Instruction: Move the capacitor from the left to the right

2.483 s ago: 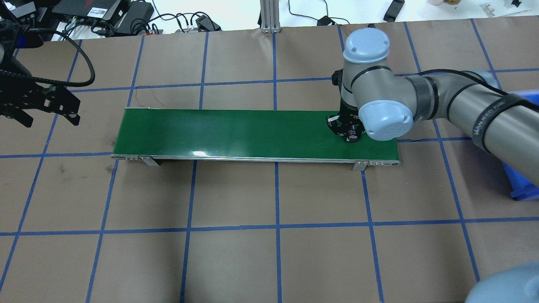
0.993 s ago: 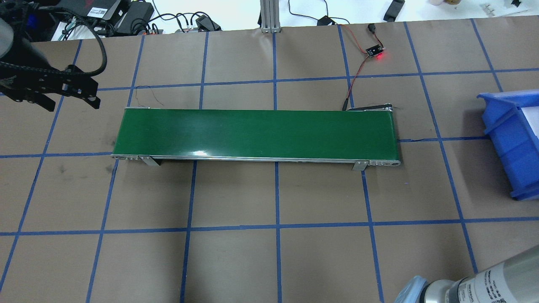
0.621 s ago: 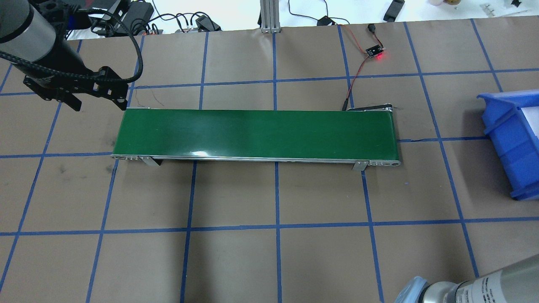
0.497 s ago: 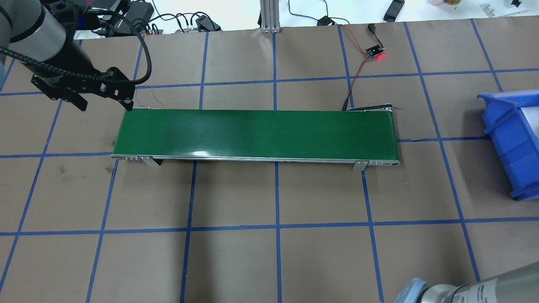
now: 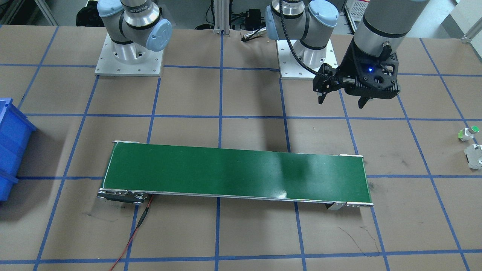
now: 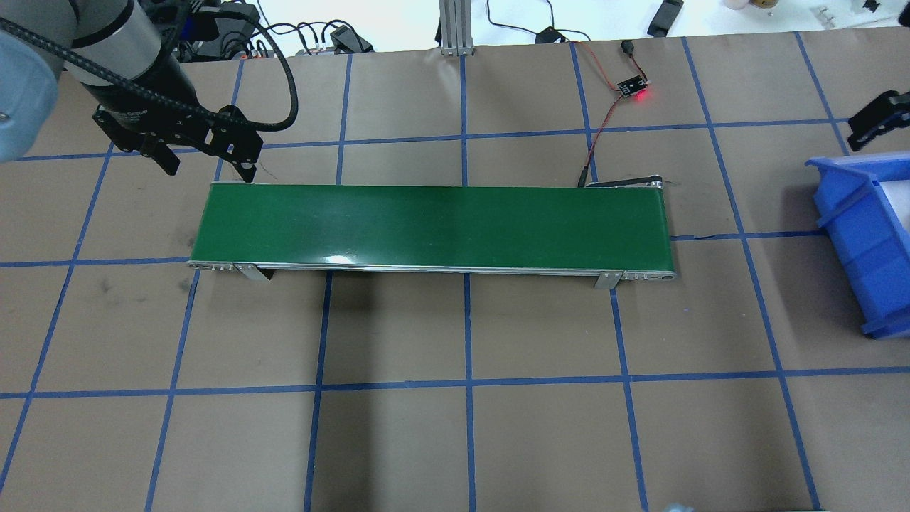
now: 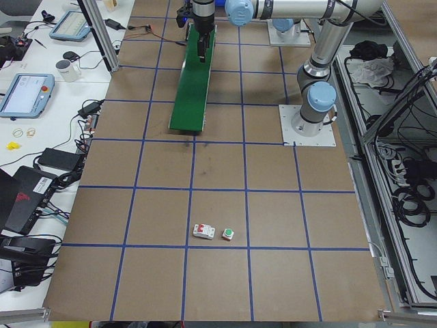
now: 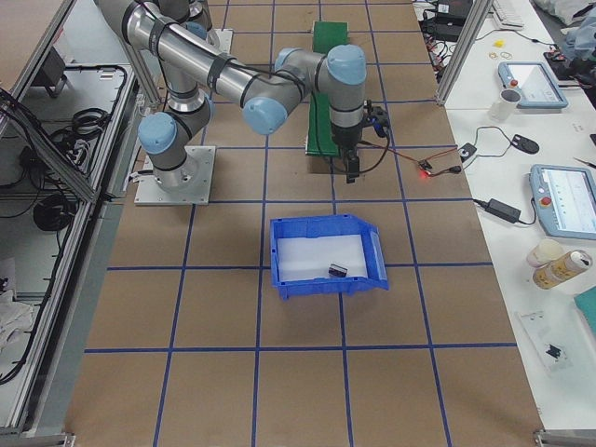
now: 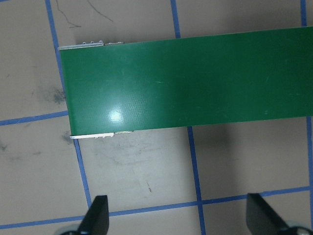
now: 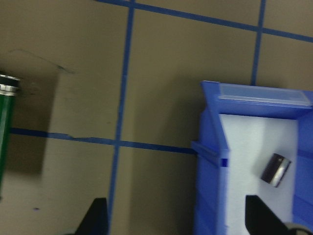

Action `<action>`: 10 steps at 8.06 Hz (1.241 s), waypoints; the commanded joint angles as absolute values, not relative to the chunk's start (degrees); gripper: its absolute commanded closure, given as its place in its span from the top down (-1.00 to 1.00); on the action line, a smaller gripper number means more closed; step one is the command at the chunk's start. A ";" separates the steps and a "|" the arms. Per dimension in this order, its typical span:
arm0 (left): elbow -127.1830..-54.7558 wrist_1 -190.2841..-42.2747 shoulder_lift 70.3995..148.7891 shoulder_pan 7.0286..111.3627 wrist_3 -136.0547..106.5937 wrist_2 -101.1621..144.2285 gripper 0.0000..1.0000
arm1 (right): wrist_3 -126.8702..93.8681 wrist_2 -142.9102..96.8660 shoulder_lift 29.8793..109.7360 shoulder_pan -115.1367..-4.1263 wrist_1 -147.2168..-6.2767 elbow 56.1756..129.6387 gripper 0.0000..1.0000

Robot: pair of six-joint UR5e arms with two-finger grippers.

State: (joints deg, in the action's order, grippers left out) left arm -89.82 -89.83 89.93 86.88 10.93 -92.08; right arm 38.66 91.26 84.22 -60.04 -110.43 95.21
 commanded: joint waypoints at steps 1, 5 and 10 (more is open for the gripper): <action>-88.77 -91.58 90.35 87.36 10.99 -94.64 1.00 | 22.03 91.58 88.67 -74.56 -101.11 94.05 1.00; -89.29 -91.41 88.60 87.54 11.07 -94.75 1.00 | 0.04 93.16 89.03 -90.41 -96.06 91.41 1.00; -89.82 -91.66 86.23 87.45 11.16 -100.02 1.00 | -0.70 93.16 88.86 -91.32 -96.15 91.49 1.00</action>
